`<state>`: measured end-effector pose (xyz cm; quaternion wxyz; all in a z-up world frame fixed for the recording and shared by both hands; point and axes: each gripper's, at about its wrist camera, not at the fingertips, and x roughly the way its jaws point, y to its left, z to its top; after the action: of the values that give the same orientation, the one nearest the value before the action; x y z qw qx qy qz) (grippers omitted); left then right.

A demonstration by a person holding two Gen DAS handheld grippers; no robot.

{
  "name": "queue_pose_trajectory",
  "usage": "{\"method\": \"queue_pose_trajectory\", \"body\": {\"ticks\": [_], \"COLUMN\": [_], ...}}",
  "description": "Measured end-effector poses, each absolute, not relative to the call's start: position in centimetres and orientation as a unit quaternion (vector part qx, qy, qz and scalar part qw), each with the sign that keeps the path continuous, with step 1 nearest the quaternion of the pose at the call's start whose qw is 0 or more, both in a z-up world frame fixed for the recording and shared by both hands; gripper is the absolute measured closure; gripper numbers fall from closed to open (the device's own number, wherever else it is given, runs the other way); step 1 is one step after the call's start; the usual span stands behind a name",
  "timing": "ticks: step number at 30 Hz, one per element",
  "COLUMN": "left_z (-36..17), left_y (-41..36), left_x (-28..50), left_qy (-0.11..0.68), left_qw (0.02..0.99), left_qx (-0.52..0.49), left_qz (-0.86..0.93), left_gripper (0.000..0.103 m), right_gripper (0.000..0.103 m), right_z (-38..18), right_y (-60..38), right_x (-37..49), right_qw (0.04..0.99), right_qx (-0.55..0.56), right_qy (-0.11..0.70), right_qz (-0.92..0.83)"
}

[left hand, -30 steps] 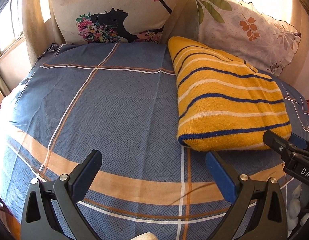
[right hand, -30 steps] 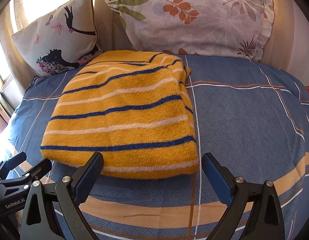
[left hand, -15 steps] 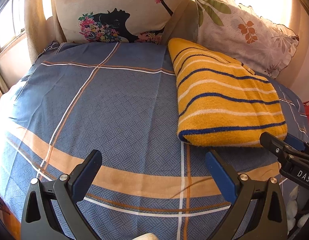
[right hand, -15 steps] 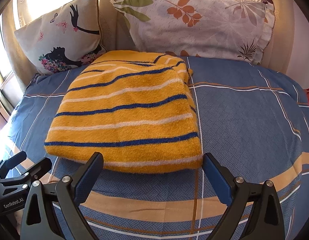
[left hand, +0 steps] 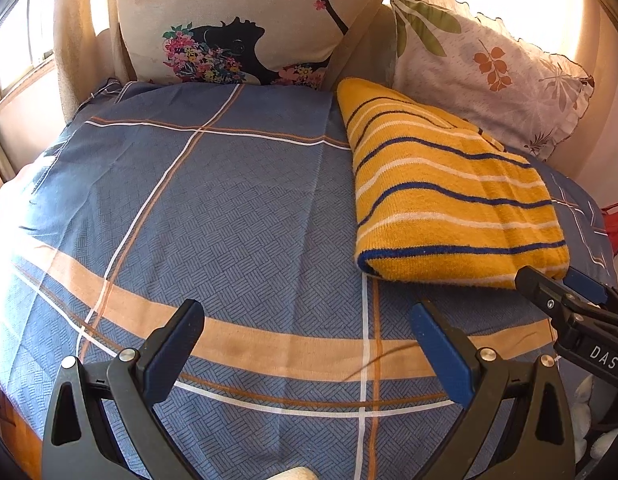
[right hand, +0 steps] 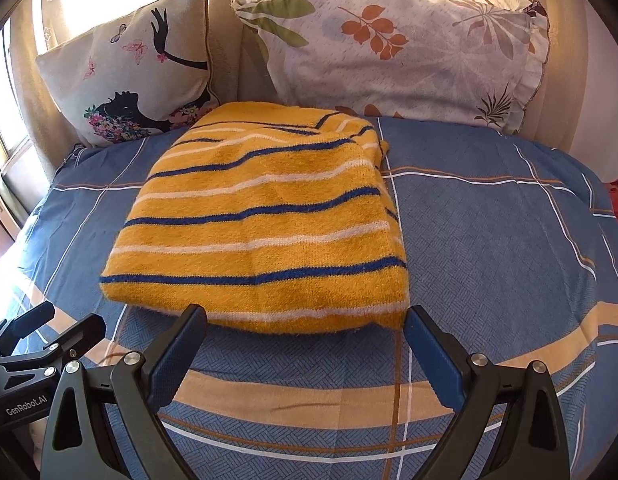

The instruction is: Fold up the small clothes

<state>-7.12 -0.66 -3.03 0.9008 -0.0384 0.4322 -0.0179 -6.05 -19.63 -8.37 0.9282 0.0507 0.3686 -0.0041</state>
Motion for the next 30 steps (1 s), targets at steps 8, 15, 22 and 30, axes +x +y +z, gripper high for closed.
{"method": "queue_pose_trajectory", "body": {"ticks": [8,15,22,30], "left_z": [-2.9,-3.0,-3.0,-2.7], "left_y": [-0.4,0.1,0.6,0.7], "left_x": [-7.5,-7.9,-8.2,-8.7], "left_qy": [0.432,0.433,0.435,0.437], "left_qw": [0.901,0.9,0.898,0.897], "left_qx": [-0.042,-0.049,-0.057,-0.058], "left_qz": [-0.021,-0.022,-0.023,-0.028], "left_gripper": [0.0,0.0,0.0,0.0], "right_gripper": [0.002,0.002,0.002,0.002], "right_z": [-8.1,-7.9,-7.8,-7.7], "right_y": [-18.5,-17.9,-17.6,-16.9], "right_x": [-7.1,-7.5,-7.7,-8.2], "right_qw": [0.93,0.932,0.932,0.934], "right_qx": [0.045,0.038,0.035,0.031], "right_qy": [0.366,0.361,0.36,0.356], "right_qz": [0.003,0.005,0.006,0.011]}}
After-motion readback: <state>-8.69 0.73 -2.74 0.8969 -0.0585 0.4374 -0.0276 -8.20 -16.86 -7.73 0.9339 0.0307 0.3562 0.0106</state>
